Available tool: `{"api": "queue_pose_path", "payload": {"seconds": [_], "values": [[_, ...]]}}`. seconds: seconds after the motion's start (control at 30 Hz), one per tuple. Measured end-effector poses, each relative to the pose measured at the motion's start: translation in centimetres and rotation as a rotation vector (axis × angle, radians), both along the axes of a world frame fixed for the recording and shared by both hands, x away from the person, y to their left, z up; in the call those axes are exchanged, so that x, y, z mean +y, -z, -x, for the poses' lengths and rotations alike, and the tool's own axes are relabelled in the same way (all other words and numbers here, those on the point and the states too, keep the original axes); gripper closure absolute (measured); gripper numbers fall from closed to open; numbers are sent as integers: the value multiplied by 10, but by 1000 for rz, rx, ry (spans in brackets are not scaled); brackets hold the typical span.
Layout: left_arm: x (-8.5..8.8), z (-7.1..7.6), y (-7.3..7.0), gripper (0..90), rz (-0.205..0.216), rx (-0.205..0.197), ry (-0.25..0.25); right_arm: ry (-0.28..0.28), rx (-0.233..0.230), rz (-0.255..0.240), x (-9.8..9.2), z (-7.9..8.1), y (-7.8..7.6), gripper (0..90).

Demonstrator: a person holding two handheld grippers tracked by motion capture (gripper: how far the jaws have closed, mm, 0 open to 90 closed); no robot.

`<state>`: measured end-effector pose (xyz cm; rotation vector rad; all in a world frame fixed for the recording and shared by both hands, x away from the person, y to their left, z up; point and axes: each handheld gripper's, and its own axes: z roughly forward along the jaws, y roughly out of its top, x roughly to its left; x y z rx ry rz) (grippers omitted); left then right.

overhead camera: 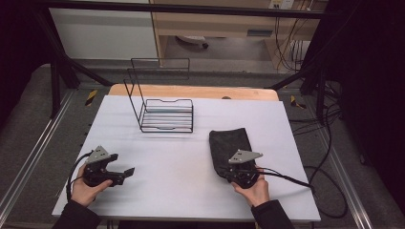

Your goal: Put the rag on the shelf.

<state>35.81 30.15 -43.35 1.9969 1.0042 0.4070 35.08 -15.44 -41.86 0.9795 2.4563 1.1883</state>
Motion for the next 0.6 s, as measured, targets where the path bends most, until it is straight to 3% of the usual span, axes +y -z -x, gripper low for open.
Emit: {"api": "queue_pose_path", "payload": {"seconds": [0.27,0.6], "values": [[0,0,0,86,0,1,-3,-39,26,-38,12,4,-1,835],[0,0,0,86,-3,-2,-5,-127,56,-76,44,18,-3,835]]}}
